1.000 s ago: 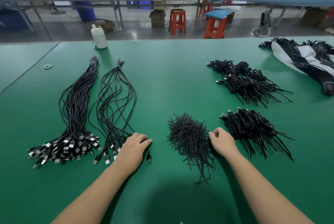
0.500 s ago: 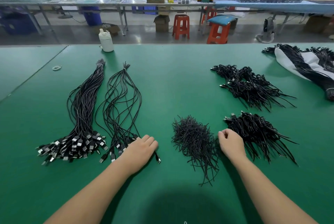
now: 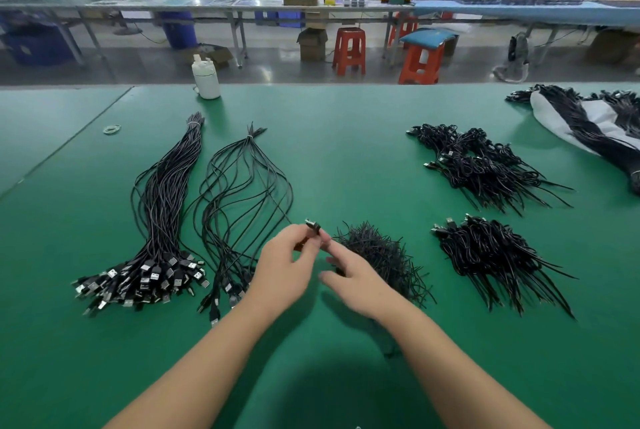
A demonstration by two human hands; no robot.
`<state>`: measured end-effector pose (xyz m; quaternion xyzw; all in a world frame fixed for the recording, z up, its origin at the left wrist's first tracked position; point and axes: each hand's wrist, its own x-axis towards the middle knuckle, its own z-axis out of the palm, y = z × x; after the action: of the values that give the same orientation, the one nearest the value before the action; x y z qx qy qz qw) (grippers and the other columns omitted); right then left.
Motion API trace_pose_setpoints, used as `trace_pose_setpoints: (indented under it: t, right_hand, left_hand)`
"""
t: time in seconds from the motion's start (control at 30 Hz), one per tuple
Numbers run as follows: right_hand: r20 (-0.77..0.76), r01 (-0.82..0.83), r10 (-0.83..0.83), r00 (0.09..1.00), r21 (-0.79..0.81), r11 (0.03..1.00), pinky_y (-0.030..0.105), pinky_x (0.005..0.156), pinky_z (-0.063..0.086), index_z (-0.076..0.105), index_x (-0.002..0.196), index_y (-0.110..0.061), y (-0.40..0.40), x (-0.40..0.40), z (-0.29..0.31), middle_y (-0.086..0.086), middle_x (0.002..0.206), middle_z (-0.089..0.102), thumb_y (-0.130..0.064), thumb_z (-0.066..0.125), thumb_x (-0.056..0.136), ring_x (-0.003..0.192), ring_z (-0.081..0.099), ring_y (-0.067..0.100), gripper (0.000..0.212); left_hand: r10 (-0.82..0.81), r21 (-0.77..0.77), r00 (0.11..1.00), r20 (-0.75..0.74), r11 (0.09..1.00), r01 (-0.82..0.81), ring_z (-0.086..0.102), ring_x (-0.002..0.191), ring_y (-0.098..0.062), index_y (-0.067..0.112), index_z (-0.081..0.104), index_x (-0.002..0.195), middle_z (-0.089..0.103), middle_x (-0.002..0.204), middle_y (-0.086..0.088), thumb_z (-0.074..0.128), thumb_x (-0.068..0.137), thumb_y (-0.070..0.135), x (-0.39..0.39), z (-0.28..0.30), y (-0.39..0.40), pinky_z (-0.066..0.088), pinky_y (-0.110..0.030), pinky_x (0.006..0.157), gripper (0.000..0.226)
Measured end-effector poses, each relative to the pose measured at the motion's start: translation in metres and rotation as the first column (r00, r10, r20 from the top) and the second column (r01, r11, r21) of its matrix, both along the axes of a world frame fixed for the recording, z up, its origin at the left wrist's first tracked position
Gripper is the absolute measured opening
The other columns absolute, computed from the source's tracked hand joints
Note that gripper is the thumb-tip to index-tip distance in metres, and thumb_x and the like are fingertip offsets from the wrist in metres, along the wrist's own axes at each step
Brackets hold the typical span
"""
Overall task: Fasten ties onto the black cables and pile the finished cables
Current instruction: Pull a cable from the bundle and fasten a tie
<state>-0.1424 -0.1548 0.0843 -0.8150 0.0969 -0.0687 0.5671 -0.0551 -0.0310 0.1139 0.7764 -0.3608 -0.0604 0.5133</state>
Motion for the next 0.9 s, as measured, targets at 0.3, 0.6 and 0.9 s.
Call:
trace_pose_setpoints:
  t: [0.3,0.6,0.9]
  right_hand:
    - [0.136,0.280,-0.254,0.957,-0.225,0.933,0.027,0.084,0.041,0.070,0.091,-0.009,0.019,0.017,0.006,0.009,0.100,0.062,-0.011,0.056,0.098,0.091,0.059,0.017,0.016]
    - [-0.101,0.326,-0.320,0.942,0.055,0.944,0.035,0.103,0.043,0.067,0.081,-0.037,0.030,0.000,0.007,-0.010,0.110,0.065,-0.045,0.043,0.103,0.107,0.062,0.009,0.034]
    - [-0.072,0.203,-0.218,0.973,-0.172,0.964,0.003,0.078,0.039,0.072,0.106,-0.025,0.054,-0.026,0.009,-0.015,0.119,0.068,-0.038,0.040,0.105,0.092,0.059,-0.010,0.034]
  left_hand:
    - [-0.024,-0.056,0.998,0.062,0.998,0.027,0.047,0.120,-0.005,0.042,0.068,0.113,0.062,0.113,0.019,0.048,0.092,0.025,0.011,-0.007,0.011,0.038,-0.024,0.102,0.033]
    - [0.053,0.762,0.938,0.343,0.568,-0.311,-0.009,0.152,-0.028,0.047,0.001,0.154,-0.004,0.167,0.003,0.011,0.098,0.060,0.096,-0.113,0.033,-0.005,-0.059,0.119,0.058]
    - [0.165,0.774,0.937,0.308,0.529,-0.347,-0.003,0.153,-0.022,0.040,0.004,0.157,-0.001,0.167,0.002,0.010,0.103,0.046,0.100,-0.121,0.008,-0.004,-0.060,0.119,0.055]
